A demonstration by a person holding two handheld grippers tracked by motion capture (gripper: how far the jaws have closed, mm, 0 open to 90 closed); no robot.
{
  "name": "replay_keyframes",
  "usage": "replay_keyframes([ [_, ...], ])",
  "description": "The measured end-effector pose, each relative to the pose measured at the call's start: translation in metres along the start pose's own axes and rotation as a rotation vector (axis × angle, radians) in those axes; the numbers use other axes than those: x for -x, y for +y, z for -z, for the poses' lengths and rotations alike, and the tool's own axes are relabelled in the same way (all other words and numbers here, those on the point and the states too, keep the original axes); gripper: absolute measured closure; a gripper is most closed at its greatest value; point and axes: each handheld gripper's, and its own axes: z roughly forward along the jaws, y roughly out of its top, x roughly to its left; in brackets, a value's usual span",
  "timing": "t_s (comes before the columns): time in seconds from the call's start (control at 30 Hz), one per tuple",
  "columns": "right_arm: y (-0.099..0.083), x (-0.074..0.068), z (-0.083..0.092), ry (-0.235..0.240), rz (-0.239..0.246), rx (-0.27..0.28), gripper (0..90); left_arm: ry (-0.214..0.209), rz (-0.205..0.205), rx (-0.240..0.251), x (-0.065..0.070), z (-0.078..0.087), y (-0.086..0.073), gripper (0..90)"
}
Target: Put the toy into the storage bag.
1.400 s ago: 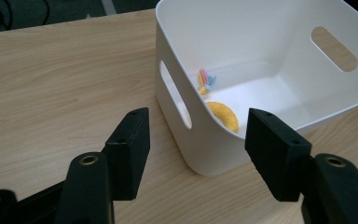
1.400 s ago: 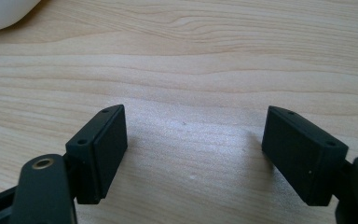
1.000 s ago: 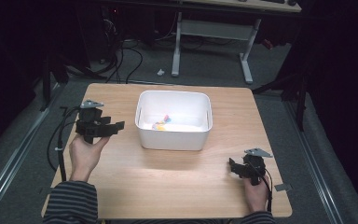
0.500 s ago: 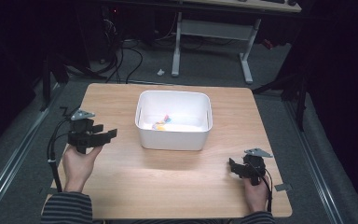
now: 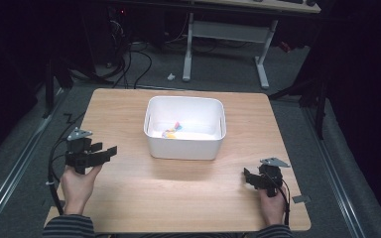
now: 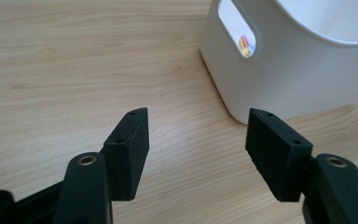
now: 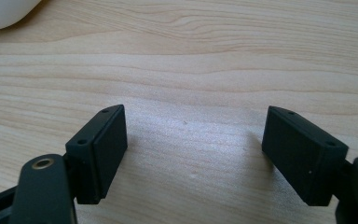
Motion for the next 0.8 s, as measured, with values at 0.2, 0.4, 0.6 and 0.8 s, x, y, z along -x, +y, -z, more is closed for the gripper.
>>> replay_keyframes([
  [0.2, 0.0, 0.0, 0.0, 0.001, 0.004, 0.002, 22.3, -0.006, 0.021, 0.007, -0.002, 0.001, -0.008, 39.4],
  [0.4, 0.0, 0.0, 0.0, 0.002, 0.005, 0.003, 22.3, -0.003, 0.039, -0.002, -0.005, -0.004, -0.018, 39.3],
  [0.6, 0.0, 0.0, 0.0, 0.003, 0.006, 0.003, 22.2, 0.003, 0.041, -0.034, -0.003, -0.018, -0.029, 39.2],
  [0.8, 0.0, 0.0, 0.0, 0.003, 0.006, 0.004, 22.2, 0.0, 0.03, -0.058, 0.002, -0.029, -0.034, 38.7],
])
